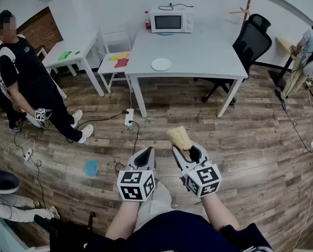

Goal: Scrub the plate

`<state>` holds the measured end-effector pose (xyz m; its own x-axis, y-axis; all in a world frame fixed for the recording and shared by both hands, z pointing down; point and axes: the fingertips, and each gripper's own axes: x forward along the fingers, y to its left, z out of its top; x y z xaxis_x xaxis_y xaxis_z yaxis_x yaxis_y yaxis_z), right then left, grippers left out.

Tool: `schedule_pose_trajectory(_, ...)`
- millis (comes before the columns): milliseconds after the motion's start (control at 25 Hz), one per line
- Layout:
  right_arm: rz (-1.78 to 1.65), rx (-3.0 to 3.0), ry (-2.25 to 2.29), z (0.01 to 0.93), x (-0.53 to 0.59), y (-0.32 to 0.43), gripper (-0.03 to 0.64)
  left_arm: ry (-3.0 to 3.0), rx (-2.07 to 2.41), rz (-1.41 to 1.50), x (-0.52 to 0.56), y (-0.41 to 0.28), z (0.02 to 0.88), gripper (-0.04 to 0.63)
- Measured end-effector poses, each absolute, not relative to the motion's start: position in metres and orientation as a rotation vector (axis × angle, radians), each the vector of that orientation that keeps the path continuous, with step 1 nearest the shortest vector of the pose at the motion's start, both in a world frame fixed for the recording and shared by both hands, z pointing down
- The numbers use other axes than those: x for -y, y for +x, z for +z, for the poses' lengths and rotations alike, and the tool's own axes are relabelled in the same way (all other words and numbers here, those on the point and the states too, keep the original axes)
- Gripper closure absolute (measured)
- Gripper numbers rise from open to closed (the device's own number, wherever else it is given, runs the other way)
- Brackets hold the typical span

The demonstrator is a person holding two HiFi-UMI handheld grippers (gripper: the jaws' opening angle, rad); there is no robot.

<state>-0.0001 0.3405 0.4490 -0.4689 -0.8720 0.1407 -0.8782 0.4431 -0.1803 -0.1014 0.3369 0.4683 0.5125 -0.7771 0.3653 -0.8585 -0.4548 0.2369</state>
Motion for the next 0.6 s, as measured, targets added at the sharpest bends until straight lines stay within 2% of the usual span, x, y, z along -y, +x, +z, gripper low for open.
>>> schedule_pose_trajectory(600,0.31,2.652,1.614,0.433,-0.378,0.018,0.433,2.413,1.32,0.277,-0.362,-0.077,0.46,0.575)
